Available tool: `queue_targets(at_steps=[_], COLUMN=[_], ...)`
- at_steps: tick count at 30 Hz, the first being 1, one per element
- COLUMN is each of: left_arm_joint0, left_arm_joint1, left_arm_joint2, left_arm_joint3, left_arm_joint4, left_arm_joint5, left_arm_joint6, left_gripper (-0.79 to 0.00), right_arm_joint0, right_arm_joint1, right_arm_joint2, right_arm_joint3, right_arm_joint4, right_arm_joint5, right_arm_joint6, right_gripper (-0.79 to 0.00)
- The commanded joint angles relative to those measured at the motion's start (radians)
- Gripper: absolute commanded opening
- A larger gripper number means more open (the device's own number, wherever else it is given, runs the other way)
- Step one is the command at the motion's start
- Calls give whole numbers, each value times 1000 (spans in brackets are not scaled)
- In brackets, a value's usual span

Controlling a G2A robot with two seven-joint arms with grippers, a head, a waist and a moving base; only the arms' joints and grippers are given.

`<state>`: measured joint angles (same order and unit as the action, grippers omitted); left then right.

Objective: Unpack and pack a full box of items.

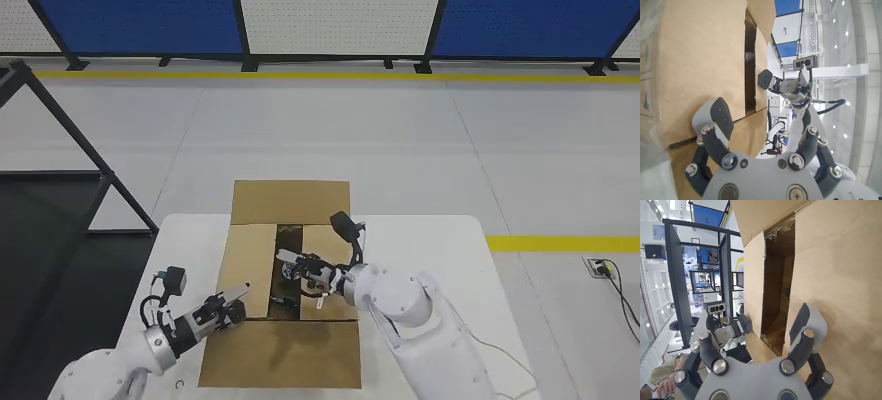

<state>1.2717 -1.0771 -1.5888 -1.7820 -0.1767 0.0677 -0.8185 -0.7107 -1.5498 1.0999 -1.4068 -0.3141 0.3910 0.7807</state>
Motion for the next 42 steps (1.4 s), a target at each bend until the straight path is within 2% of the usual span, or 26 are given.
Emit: queue_targets(at_steps=[1,14,18,22,27,42], left_arm_joint0=[0,-1,-6,-3,-6,-89], left_arm_joint1=[1,6,6,3,1,-8], left_arm_joint2=[3,15,20,17,11,104], left_arm_joint3=[0,0,0,-5,-5,74], left_arm_joint4=[-1,-18,-26,-77,-112,-91], left_arm_joint5=[2,41,73,56,77,134], left_arm_joint6=[2,16,40,87,136,208], left_gripper=[0,0,0,0,0,0], right_arm_joint0=[7,34,38,36,32,27], right_arm_joint1=[0,3,4,6,9,18], right_arm_joint2=[-6,-23,-25,-24,-21,-10], right_arm_joint3=[13,60,64,60,55,56], right_arm_joint4=[-1,-4,4,10,28,64], right_arm_joint5=[9,27,18,0,-10,-26], right_arm_joint6=[3,9,12,15,25,38], right_gripper=[0,0,0,0,0,0])
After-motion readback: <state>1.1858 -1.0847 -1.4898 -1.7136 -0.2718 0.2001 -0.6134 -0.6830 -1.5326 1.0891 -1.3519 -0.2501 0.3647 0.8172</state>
